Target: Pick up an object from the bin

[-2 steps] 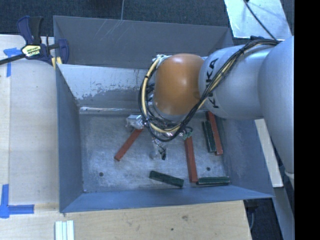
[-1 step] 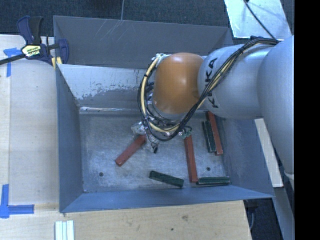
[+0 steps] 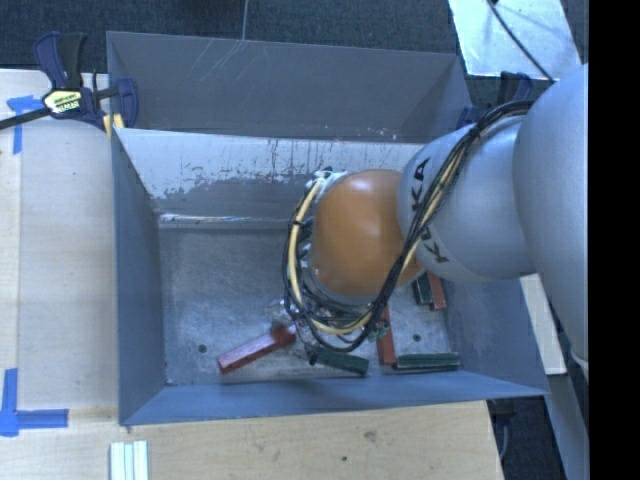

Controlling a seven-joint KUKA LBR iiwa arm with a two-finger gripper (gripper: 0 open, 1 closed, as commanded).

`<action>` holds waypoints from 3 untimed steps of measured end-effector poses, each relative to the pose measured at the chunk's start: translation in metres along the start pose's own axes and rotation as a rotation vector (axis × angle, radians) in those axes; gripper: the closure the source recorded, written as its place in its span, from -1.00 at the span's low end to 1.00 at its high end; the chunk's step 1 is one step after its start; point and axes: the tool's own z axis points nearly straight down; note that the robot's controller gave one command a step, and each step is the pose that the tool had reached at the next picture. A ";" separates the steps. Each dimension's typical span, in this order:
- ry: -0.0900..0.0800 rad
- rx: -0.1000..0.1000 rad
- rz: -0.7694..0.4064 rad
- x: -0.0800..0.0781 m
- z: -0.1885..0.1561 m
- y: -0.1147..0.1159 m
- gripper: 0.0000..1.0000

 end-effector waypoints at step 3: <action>-0.002 0.001 -0.260 0.001 0.004 0.027 -1.00</action>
Offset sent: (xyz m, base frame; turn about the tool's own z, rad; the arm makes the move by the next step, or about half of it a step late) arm -0.0067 0.0050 0.1471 0.0084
